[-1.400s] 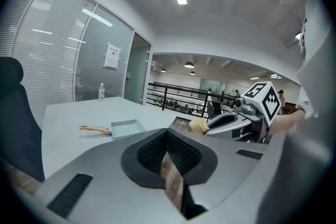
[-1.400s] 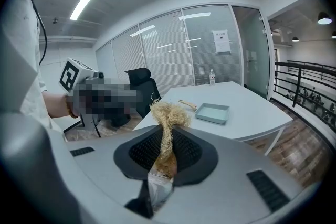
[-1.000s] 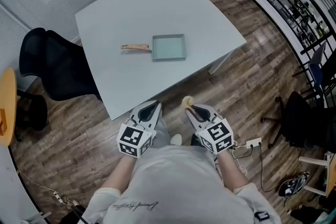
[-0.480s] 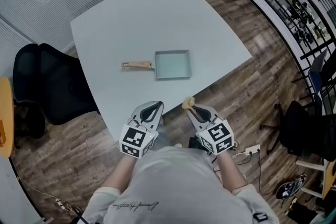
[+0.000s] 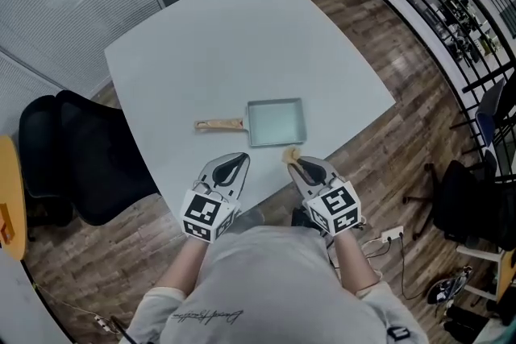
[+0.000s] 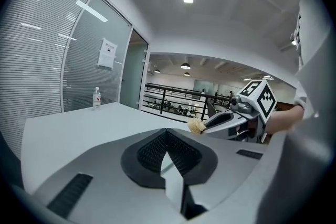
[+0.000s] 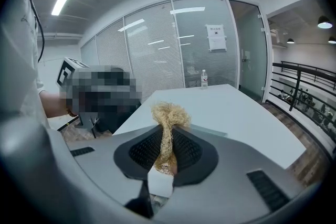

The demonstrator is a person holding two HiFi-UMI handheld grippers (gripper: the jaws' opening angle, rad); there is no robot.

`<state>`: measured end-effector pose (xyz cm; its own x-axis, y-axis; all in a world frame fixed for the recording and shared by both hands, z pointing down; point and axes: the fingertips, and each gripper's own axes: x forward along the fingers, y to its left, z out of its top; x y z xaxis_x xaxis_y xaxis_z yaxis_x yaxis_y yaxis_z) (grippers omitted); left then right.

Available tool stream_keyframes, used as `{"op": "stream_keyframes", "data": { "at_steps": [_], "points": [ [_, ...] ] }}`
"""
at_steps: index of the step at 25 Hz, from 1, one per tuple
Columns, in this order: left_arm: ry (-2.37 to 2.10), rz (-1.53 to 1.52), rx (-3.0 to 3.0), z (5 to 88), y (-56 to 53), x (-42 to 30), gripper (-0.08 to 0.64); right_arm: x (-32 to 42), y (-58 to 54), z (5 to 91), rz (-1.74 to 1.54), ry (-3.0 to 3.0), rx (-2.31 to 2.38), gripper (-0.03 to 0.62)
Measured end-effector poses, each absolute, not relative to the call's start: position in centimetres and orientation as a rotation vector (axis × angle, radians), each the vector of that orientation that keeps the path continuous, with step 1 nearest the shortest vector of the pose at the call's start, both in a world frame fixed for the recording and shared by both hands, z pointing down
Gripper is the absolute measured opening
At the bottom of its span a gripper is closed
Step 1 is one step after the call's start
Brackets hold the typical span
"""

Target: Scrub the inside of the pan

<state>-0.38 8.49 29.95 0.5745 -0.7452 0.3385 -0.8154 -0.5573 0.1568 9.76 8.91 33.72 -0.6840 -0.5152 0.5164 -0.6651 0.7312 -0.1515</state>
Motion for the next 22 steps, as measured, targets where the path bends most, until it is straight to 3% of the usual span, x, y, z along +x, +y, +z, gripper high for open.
{"op": "stream_keyframes", "data": {
  "at_steps": [22],
  "points": [
    [-1.326, 0.343, 2.456, 30.5, 2.8, -1.8, 0.011, 9.5, 2.7, 33.5, 0.452, -2.458, 0.838, 0.067]
  ]
}}
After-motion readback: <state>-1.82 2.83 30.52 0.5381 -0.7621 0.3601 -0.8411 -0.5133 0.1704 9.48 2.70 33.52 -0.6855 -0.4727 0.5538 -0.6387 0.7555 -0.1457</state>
